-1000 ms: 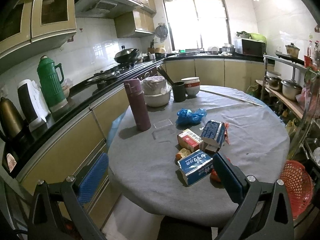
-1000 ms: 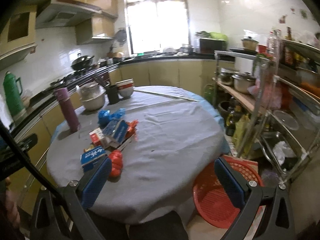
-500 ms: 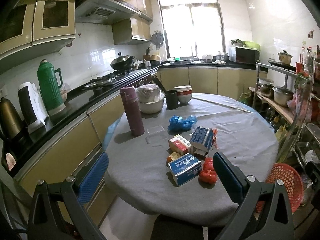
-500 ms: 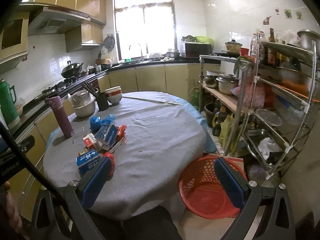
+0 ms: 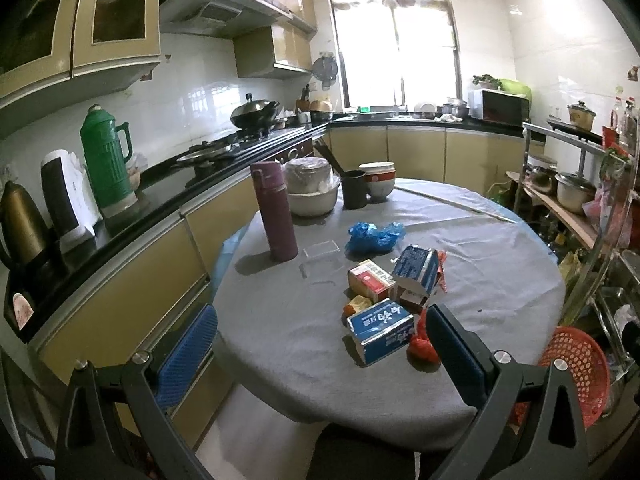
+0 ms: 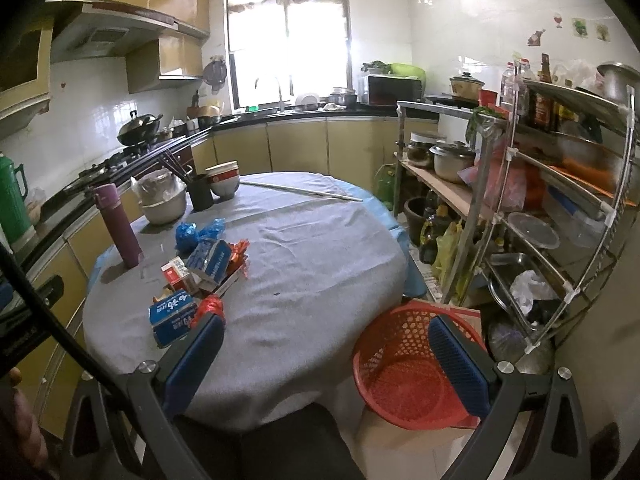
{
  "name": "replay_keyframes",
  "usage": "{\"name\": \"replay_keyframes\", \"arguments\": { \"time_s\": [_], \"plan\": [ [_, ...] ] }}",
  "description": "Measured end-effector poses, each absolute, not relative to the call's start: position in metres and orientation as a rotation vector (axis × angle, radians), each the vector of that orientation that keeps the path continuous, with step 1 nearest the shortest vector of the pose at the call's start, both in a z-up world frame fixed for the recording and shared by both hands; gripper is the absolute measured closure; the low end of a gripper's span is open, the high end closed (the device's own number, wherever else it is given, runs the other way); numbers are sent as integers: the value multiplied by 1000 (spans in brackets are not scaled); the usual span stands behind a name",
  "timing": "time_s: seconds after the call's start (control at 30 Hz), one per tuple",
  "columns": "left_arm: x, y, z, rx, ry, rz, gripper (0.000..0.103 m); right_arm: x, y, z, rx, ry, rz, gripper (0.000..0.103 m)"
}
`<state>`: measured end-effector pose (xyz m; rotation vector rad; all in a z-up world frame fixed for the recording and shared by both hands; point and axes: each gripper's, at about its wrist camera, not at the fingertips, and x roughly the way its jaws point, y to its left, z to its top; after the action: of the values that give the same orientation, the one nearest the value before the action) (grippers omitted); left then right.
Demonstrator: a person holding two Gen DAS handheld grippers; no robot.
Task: Collect trash
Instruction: 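Move both tools toward the trash items on the table, then grasp the red plastic bag with the right tool while the left tool grasps the blue toothpaste box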
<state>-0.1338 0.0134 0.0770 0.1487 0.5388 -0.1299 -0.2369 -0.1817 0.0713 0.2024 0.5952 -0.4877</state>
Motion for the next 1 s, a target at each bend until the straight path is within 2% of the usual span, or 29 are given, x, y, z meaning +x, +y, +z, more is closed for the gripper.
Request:
{"name": "replay_keyframes", "arguments": {
  "time_s": [0.63, 1.0],
  "plan": [
    [-79, 26, 50, 137, 630, -58, 0, -178, -181, 59, 192, 687, -425, 0],
    [-26, 44, 2, 141, 779, -14, 0, -85, -161, -4, 259, 868, -170, 0]
  ]
}}
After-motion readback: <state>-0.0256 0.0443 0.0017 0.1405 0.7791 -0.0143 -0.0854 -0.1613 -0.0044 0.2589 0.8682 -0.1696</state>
